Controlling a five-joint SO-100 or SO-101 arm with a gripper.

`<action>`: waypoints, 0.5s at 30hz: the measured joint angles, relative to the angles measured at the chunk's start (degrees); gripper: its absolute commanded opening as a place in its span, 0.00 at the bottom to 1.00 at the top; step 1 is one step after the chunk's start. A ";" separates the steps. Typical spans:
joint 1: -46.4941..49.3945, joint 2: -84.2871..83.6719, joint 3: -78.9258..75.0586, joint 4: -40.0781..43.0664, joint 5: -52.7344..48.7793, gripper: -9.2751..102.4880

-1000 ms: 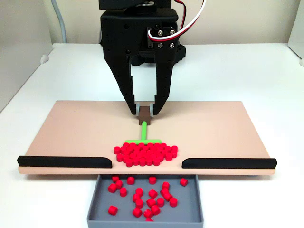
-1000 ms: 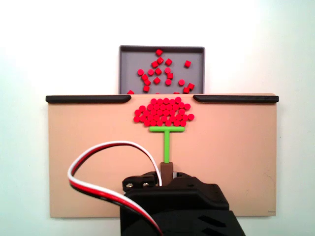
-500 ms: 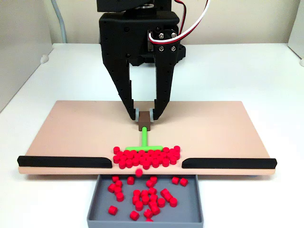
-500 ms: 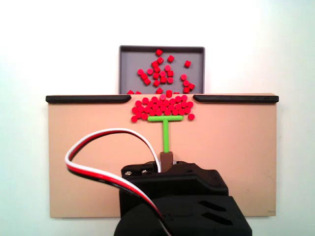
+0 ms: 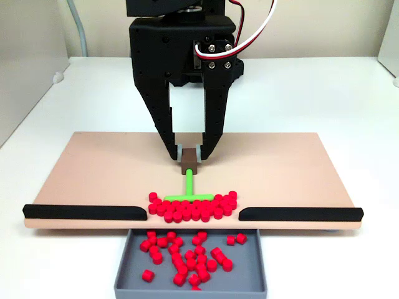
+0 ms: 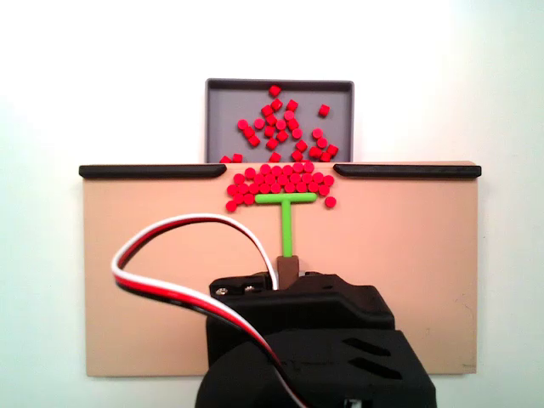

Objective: Push granules from bottom to the grey container

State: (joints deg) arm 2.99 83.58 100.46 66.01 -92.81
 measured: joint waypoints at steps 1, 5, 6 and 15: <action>0.00 0.00 -0.09 0.00 0.00 0.08; -0.35 -0.09 -0.44 0.00 -0.53 0.08; -0.44 -0.18 -0.62 0.09 -0.44 0.08; -0.44 0.26 -0.88 0.09 -0.44 0.08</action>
State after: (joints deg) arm 2.55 83.85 99.58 66.09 -93.25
